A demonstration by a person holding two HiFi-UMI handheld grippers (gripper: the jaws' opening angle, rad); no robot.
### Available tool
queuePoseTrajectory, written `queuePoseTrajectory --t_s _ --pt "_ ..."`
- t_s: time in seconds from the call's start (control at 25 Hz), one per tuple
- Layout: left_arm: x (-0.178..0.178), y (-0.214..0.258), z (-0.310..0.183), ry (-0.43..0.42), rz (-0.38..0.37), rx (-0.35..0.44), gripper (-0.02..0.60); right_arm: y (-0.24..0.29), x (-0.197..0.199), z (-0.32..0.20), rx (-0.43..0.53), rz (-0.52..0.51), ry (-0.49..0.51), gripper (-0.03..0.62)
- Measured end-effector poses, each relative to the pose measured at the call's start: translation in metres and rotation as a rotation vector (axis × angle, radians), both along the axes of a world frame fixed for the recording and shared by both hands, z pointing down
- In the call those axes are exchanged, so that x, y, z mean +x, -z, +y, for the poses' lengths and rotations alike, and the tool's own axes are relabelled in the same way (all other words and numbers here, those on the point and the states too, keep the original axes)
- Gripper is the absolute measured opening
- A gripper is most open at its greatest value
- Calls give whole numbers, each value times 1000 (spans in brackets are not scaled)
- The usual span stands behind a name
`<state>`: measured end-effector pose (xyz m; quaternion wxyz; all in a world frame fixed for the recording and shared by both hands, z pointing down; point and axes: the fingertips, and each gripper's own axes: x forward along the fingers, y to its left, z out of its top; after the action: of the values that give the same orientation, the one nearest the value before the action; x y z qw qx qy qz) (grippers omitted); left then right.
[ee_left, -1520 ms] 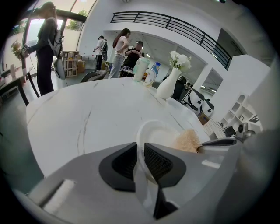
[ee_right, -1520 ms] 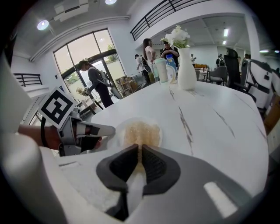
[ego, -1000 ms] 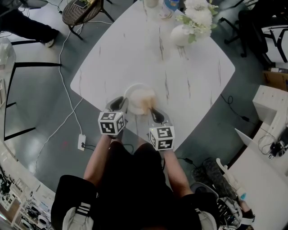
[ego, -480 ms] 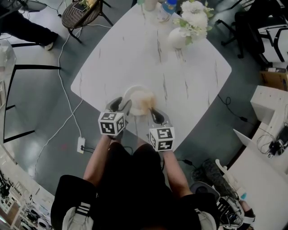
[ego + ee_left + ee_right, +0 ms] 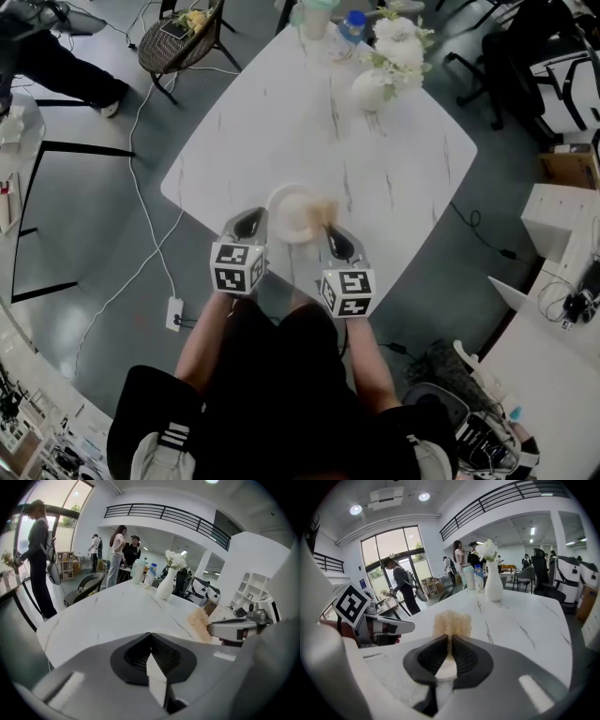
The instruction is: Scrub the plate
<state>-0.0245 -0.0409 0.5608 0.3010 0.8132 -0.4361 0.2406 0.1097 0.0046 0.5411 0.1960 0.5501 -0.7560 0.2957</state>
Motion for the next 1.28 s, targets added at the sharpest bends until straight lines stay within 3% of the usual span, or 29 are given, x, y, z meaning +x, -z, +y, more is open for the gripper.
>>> queuePoseTrajectory --t_s 0.24,0.8,1.28 --pt "0 44 -1 -76 6 92 8 35 2 4 76 15 -61 29" --pt "8 151 15 -258 104 280 8 133 0 28 289 124 -175 29" --pt "-38 210 40 -306 150 396 8 187 -11 80 413 183 -281 29"
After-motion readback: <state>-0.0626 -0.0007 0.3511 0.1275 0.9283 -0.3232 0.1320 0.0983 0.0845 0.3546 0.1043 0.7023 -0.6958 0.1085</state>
